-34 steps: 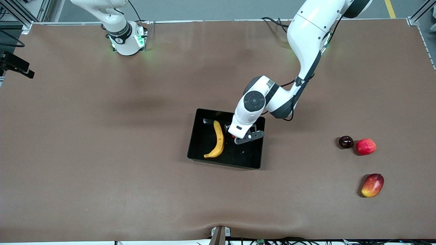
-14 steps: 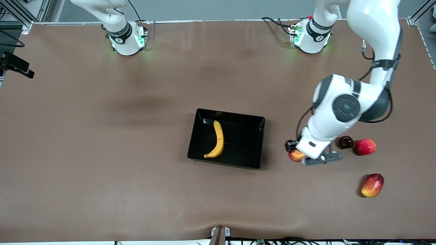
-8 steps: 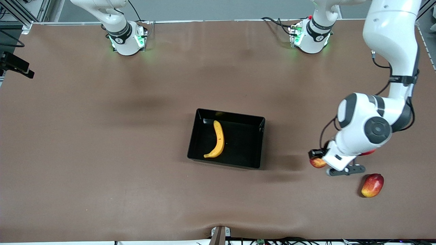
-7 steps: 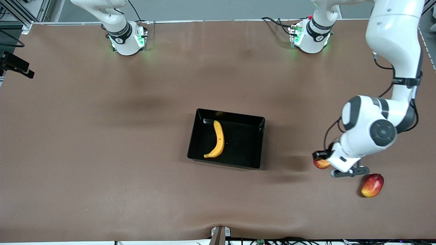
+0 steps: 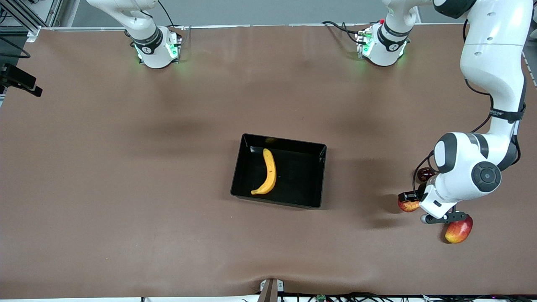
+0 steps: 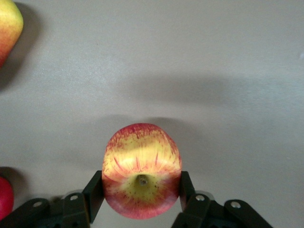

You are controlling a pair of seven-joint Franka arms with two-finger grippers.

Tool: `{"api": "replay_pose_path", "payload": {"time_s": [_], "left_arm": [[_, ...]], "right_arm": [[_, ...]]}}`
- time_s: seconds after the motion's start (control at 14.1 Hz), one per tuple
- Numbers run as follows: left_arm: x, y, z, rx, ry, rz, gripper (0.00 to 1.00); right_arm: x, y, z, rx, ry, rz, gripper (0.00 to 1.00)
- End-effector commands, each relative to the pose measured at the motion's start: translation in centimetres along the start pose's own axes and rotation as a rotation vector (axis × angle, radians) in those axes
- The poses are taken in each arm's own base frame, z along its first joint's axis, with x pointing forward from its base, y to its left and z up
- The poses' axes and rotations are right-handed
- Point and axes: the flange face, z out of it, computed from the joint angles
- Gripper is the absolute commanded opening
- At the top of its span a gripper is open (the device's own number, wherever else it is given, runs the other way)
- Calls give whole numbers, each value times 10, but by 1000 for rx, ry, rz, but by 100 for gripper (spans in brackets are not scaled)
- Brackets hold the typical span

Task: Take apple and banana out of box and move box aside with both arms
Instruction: 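Carry the apple beside the mango and plum and open the left gripper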

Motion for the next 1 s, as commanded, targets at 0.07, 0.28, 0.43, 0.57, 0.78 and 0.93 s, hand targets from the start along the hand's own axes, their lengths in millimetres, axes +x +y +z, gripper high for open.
{"api": "replay_pose_path", "payload": {"time_s": [0.07, 0.28, 0.43, 0.57, 0.78, 0.93], "left_arm": [[3, -18, 9, 4, 2, 11, 0], [2, -15, 12, 2, -4, 14, 51], [1, -12, 9, -9, -5, 10, 100], [1, -6, -5, -11, 6, 1, 100], [-4, 10, -43, -14, 8, 23, 100], [-13, 36, -70, -24, -7, 20, 100]], "right_arm": [[-3, 2, -2, 18, 1, 8, 100], [-3, 2, -2, 18, 1, 6, 100], [-3, 2, -2, 18, 1, 8, 100], [-4, 2, -2, 18, -1, 8, 100], [-4, 2, -2, 18, -1, 8, 100], [-3, 2, -2, 18, 1, 6, 100]]}}
